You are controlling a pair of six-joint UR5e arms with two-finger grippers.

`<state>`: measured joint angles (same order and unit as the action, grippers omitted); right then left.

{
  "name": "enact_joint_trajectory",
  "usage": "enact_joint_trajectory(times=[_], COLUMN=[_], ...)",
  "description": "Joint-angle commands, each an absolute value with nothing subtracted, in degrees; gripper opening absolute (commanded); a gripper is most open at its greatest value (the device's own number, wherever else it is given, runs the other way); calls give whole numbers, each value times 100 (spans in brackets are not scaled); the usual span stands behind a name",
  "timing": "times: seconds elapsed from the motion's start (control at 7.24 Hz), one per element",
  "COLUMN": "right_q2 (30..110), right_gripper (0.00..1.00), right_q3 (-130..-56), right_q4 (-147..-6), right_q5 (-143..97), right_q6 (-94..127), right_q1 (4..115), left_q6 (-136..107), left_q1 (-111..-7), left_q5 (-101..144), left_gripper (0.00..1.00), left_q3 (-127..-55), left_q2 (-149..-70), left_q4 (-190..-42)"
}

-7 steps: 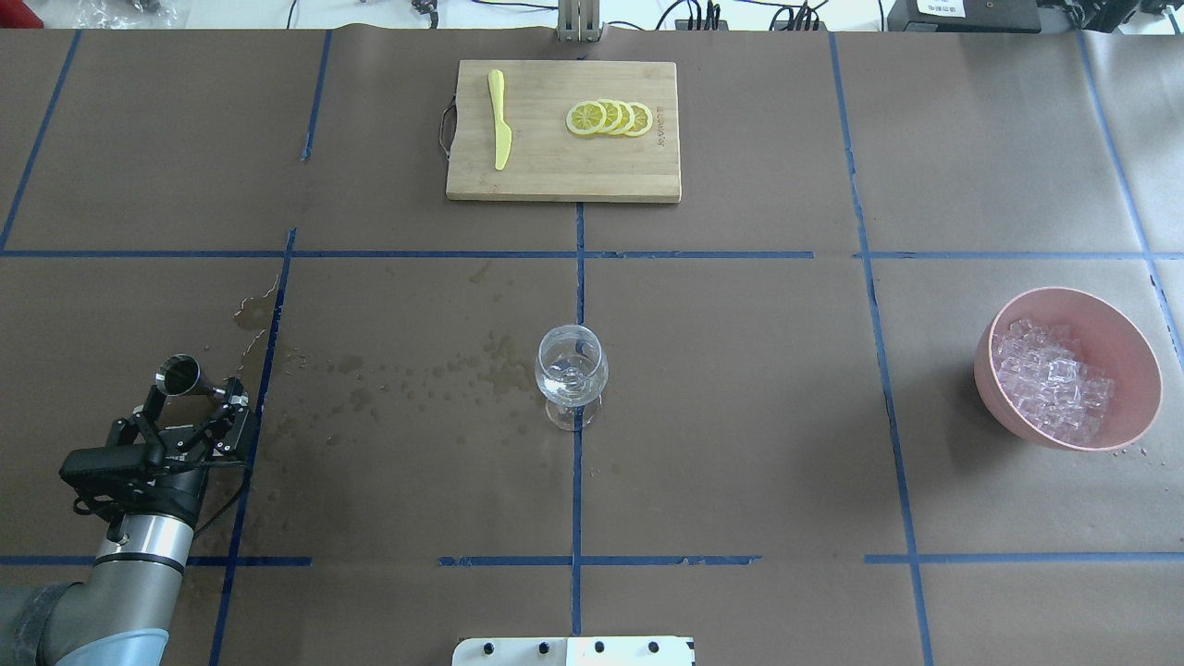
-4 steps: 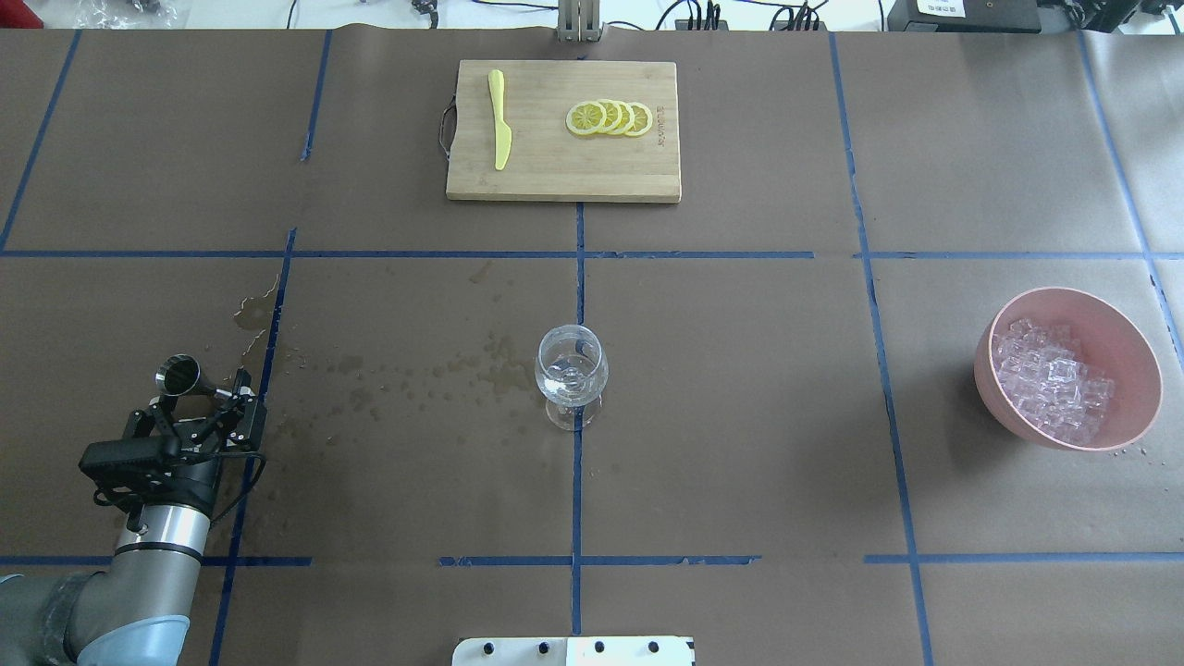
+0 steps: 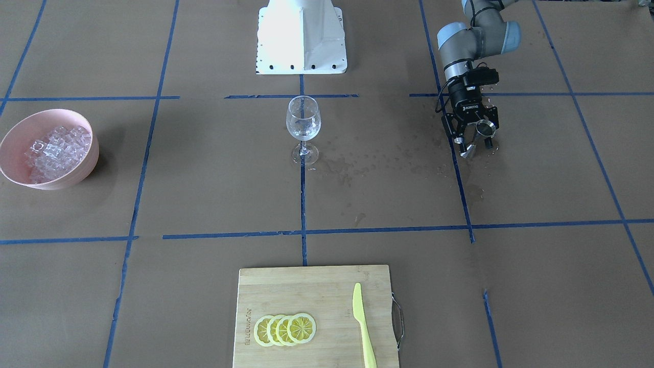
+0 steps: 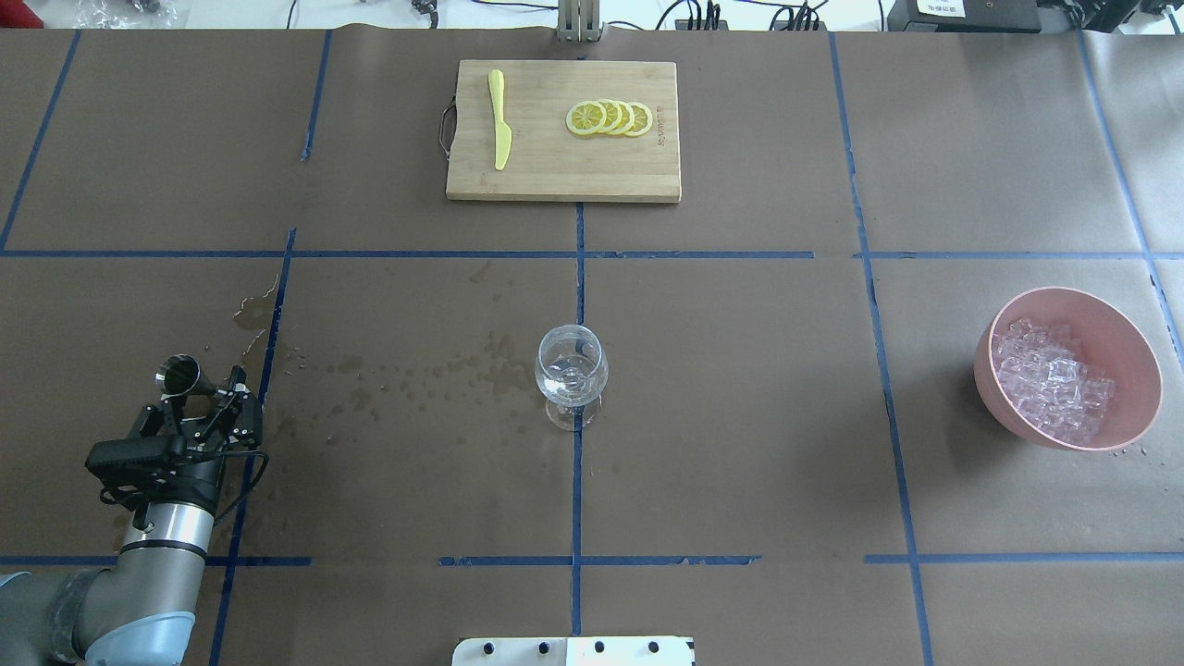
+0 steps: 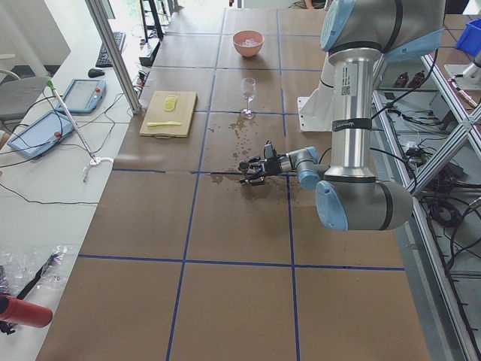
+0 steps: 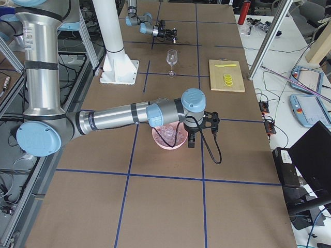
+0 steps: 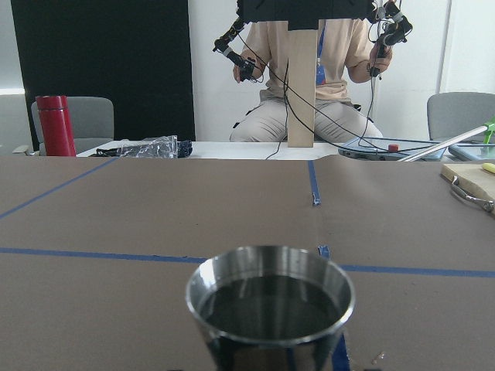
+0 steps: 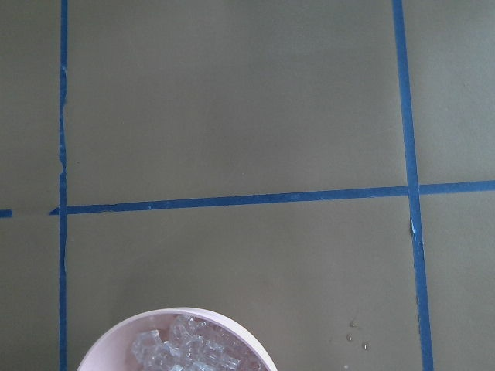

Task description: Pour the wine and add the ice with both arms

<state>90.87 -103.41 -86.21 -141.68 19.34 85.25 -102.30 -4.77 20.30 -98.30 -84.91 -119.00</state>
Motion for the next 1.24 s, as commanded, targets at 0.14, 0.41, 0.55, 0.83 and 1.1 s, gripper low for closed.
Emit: enact_joint_trajectory(times=[0.14,0.41,0.55,0.83,1.1], right_q2=[9088,9088,9088,9088,9079], right_gripper=[100,100,100,100,100], right_q3=[-10345,-10345,-10345,-10345,-10345], right_q4=[-8622,-8631,-8631,-8631,-8605], right_q5=[-14168,-14168,-14177,-14177,-14186], right_q6=[1934,1934,1934,1934,1934], right_q1=[8525,8525,8525,8525,8534], left_q6=[-10239,-10239,-10239,-10222,-10134], left_q1=[-483,-492,-501,-545,-667], left_q5=[2030,2030,2030,2030,2048], left_gripper=[36,0,0,0,0], left_q3=[-9826,-9888,-9983,-10265,-10659], left_q2=[-8499,-8499,-8473,-8368,-8393], left_q4=[-11927,-11944,-11944,-11944,-11953])
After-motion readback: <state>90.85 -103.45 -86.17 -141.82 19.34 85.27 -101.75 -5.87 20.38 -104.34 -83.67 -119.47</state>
